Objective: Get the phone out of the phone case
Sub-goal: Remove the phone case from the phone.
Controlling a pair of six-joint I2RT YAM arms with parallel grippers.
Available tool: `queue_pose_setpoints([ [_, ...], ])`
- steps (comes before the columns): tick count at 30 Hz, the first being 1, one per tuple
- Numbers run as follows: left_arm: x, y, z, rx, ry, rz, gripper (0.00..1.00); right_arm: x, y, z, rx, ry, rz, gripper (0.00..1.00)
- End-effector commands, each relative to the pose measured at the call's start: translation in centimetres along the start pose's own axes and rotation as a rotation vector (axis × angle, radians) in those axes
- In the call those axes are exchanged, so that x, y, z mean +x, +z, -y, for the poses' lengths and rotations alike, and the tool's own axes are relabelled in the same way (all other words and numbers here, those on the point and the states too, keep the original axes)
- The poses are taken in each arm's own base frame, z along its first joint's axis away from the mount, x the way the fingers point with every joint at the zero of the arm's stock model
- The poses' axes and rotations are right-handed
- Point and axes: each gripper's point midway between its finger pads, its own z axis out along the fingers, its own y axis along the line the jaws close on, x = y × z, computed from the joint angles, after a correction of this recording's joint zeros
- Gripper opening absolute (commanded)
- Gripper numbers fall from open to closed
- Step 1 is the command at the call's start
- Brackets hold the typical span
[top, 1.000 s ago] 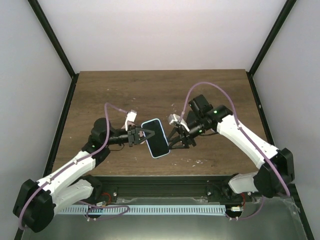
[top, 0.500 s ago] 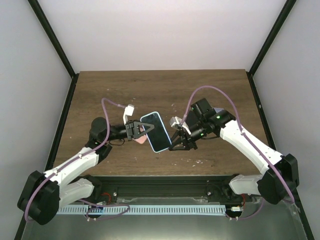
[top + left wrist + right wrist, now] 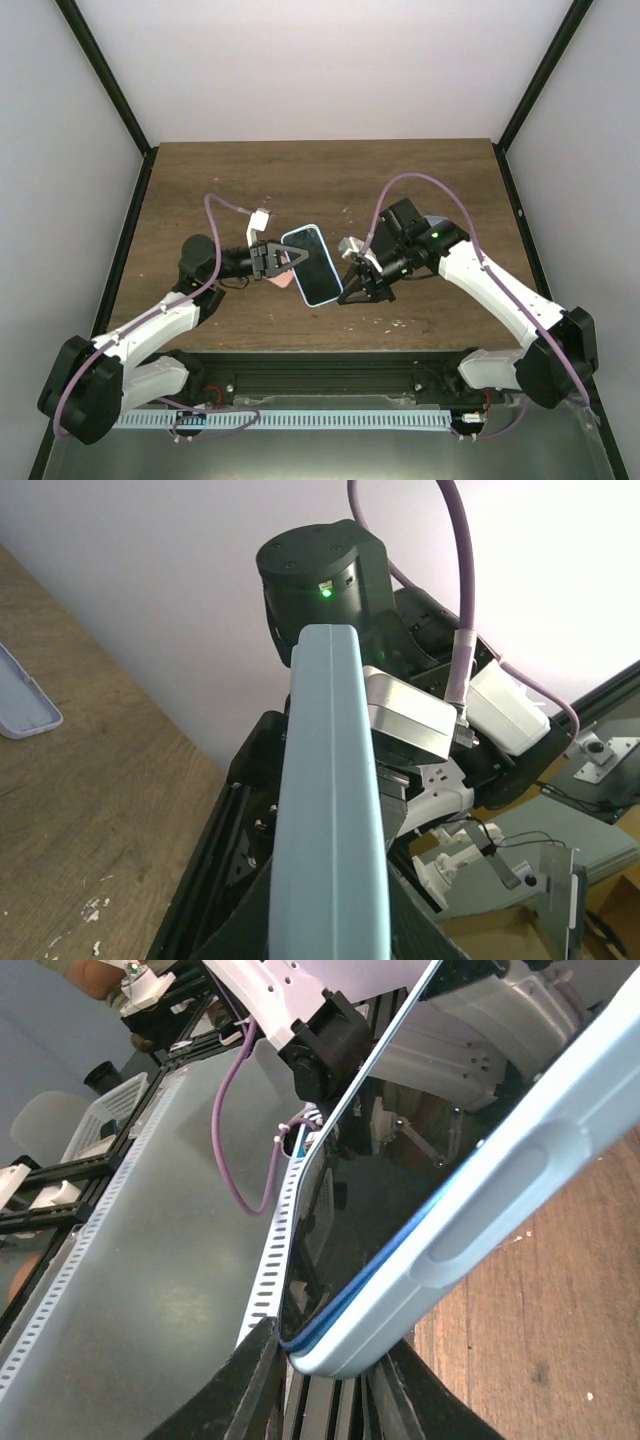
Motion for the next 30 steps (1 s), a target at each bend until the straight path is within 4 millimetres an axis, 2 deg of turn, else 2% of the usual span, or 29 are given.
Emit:
queue_pose_setpoints([
  [1,-0.1,0.0,3.4,0.106,0.093,-0.04,0.0,-0.6,0.1,-0.1,-0.024,-0.016,0.014,0.21],
  [11,1.3,0.3,4.3,0.156,0.088,-0.111,0.0,0.3,1.2,2.5,-0.042,0.072,-0.006,0.17],
  [16,2.1,0.7,4.7,0.179,0.079,-0.153,0.0,-0.2,1.0,3.5,-0.017,0.069,-0.002,0.16],
  [20,3.2,1.3,4.7,0.178,0.081,-0.203,0.0,-1.4,0.4,4.7,0.026,0.076,0.018,0.16],
  [24,4.1,1.9,3.9,0.144,0.087,-0.236,0.0,-2.9,0.0,5.2,0.021,0.092,0.052,0.22],
  [30,4.9,2.0,2.8,0.108,0.075,-0.25,0.0,-5.2,-0.4,4.3,-0.07,0.108,0.124,0.35],
])
